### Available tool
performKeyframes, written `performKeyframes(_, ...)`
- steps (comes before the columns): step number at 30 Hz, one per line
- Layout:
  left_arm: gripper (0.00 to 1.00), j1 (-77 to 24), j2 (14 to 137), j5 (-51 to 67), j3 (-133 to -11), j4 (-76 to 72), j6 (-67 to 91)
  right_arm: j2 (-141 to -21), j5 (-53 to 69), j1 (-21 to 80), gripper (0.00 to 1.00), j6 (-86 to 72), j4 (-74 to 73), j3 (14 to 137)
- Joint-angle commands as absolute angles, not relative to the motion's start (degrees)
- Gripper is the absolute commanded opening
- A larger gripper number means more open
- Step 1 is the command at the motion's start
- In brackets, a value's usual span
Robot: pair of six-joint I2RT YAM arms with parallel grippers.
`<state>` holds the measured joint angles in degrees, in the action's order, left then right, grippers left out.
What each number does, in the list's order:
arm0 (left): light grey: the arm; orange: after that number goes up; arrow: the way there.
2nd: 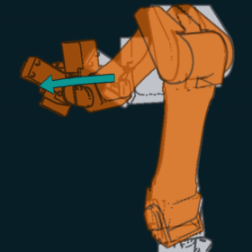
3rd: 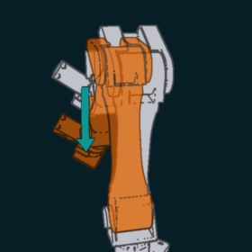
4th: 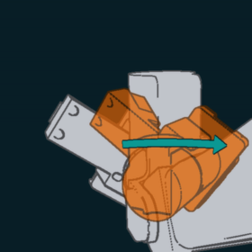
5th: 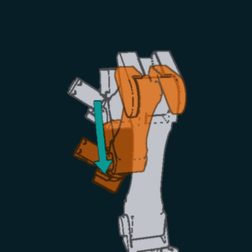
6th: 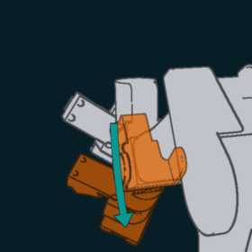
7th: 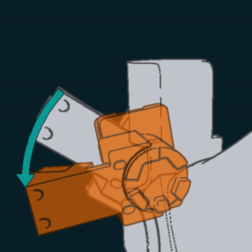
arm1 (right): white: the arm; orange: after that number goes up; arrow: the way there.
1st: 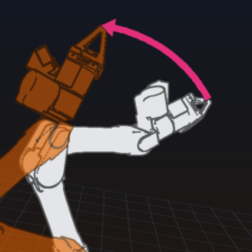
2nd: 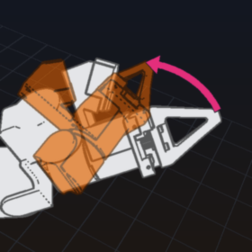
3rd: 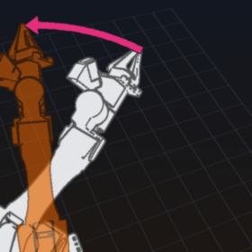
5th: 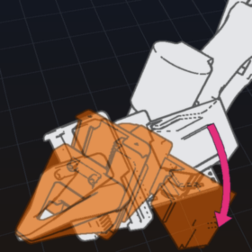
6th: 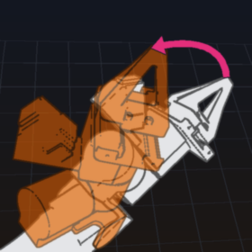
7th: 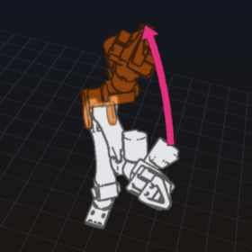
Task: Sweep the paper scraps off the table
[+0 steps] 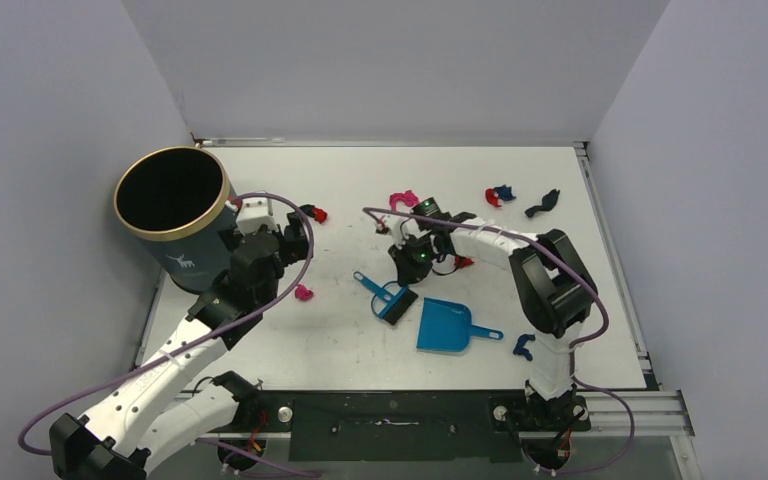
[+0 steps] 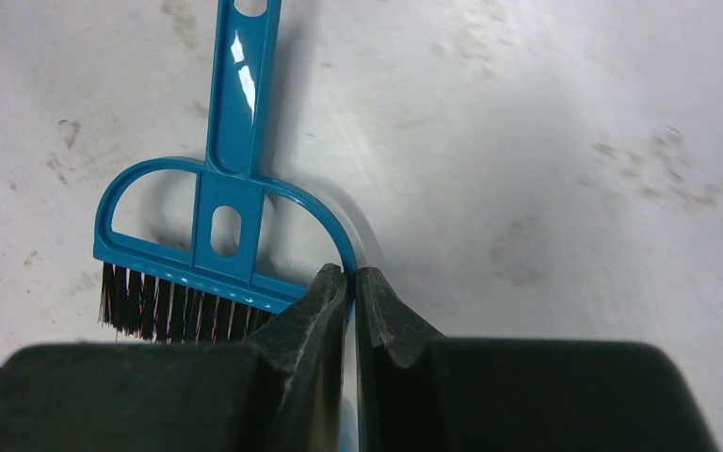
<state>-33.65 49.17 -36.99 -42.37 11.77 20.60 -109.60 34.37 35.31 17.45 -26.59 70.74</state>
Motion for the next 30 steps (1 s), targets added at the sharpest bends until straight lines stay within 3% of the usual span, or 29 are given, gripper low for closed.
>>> performKeyframes(1, 0.97, -33.2, 48.7, -35.4, -42.5, 8.5, 21.1, -106.3, 40.3, 30.7, 0.05, 13.0, -23.7, 70.9)
performKeyframes(5, 0.97, -33.3, 50.3, -31.0, -42.7, 7.7, 20.1, -103.9, 43.6, 27.5, 0.05, 10.1, -20.8, 67.8)
performKeyframes(14, 1.00, -33.6, 55.6, -8.0, -42.2, 2.0, 20.7, -96.8, 45.4, 22.4, 0.05, 2.3, -10.8, 62.1)
performKeyframes(22, 0.82, -34.1, 63.4, 12.2, -41.5, -6.9, 26.8, -86.2, 38.5, 19.5, 0.05, -6.0, 3.4, 52.6)
performKeyframes(30, 0.76, -34.7, 70.3, 23.5, -39.0, -18.9, 35.8, -83.2, 42.7, 15.1, 0.05, -10.5, 9.1, 48.9)
